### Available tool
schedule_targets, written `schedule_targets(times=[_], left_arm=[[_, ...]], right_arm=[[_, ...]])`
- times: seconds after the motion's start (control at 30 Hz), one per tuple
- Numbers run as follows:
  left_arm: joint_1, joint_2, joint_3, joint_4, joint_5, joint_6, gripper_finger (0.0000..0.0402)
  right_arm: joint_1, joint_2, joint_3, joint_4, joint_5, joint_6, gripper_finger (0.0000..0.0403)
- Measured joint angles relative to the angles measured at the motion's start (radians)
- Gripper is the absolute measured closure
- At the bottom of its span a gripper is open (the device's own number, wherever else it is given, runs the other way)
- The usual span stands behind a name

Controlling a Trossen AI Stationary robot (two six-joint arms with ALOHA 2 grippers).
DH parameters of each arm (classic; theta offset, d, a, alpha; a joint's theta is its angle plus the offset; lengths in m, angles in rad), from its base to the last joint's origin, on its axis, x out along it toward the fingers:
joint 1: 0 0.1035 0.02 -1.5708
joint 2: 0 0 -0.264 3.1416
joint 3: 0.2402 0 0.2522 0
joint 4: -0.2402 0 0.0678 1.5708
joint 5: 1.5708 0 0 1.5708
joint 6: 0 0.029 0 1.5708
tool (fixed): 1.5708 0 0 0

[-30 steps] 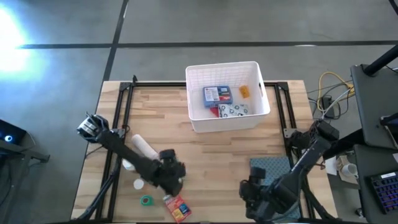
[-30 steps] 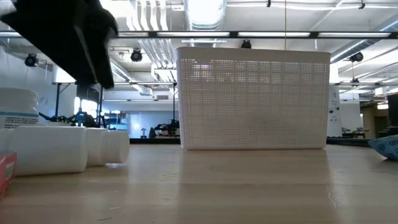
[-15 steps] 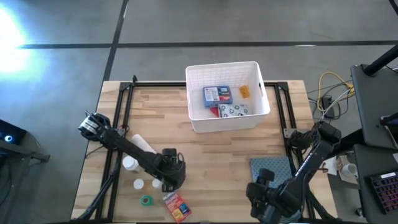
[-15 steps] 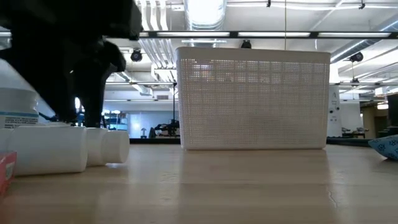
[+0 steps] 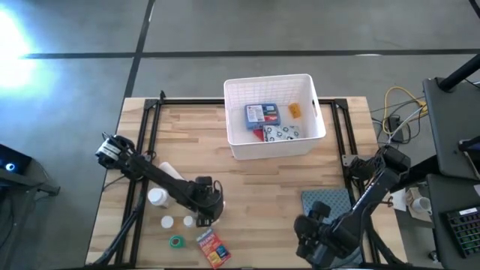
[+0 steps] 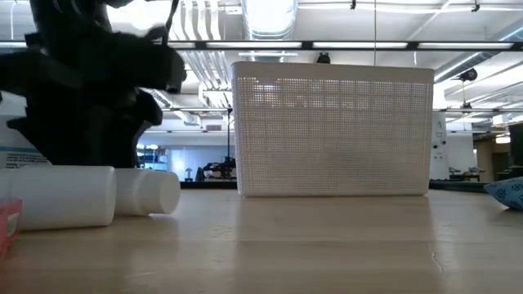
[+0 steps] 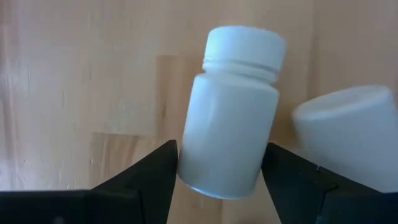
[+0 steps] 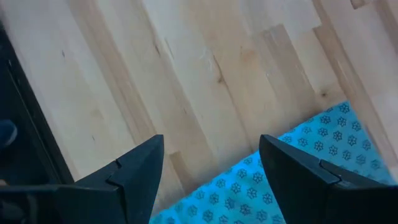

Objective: Pick & place medical supplies in basket/bin
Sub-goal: Put the top white medicine bottle into the white bin

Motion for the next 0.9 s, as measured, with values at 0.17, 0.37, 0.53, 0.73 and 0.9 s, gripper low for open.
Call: schedule_targets(times=[0.17, 0.37, 0.53, 0.73, 0.9], left_arm=[[0.01, 0.0, -0.028, 0.026, -0.003, 0.038, 0.0192], [0.013, 0.0, -0.04, 0.055, -0.001, 0.087, 0.0199], [0.015, 0.0, -0.039, 0.107, -0.002, 0.122, 0.0227], [0.037, 0.0, -0.056, 0.13, -0.02, 0.131, 0.023], [0.067, -0.006, -0.071, 0.131, -0.023, 0.131, 0.0232]], right_arm=[[-0.019, 0.0, 0.0, 0.002, 0.003, 0.075, 0.0149], [-0.046, -0.001, 0.001, 0.004, 0.026, 0.17, 0.0149], [-0.06, -0.001, 0.002, 0.012, 0.029, 0.236, 0.0149], [-0.064, -0.002, 0.002, 0.015, 0.03, 0.329, 0.0149], [-0.063, -0.006, 0.002, 0.047, 0.087, 0.422, 0.0149]])
